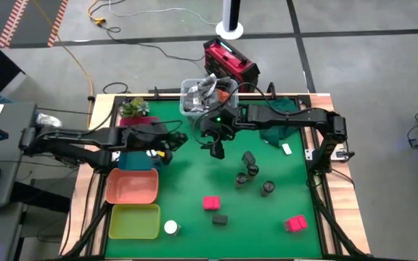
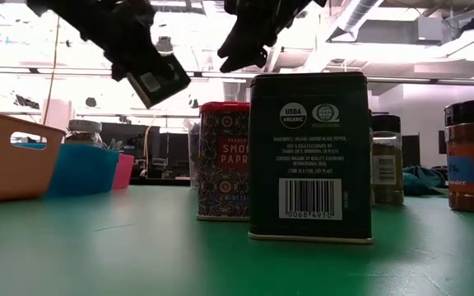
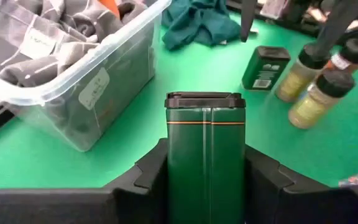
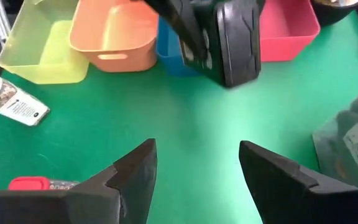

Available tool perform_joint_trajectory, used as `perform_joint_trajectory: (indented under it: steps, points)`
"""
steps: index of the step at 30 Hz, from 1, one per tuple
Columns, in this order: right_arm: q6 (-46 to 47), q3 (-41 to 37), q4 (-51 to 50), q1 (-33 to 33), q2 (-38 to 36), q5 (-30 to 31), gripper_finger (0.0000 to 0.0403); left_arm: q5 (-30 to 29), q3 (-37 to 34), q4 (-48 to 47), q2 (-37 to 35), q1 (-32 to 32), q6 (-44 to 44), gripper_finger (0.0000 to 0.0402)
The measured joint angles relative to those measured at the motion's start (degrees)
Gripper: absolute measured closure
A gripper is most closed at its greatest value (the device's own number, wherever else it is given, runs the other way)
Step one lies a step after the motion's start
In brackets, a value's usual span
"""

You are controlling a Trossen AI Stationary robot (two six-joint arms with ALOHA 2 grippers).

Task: Sort spices by type
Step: Put the top left green seasoning can into the red bin

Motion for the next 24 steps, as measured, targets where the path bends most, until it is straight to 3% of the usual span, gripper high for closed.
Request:
perform_joint_trajectory:
  steps: [6, 10, 24]
  points:
    - [0.3, 0.0, 2.4, -0.3, 1.8, -4.1, 0.0143, -0.1, -8.3, 12.5, -7.1, -1.3, -3.0, 0.0262]
    - [0.6, -0.1, 5.3, 0.5, 4.5, -4.4, 0.0143, 0.1, -12.2, 21.2, -7.5, -2.7, -4.4, 0.0262]
    - [2.2, 0.5, 11.2, -0.2, 4.9, -7.4, 0.0143, 0.4, -12.6, 28.1, -3.2, -7.4, -0.5, 0.0262]
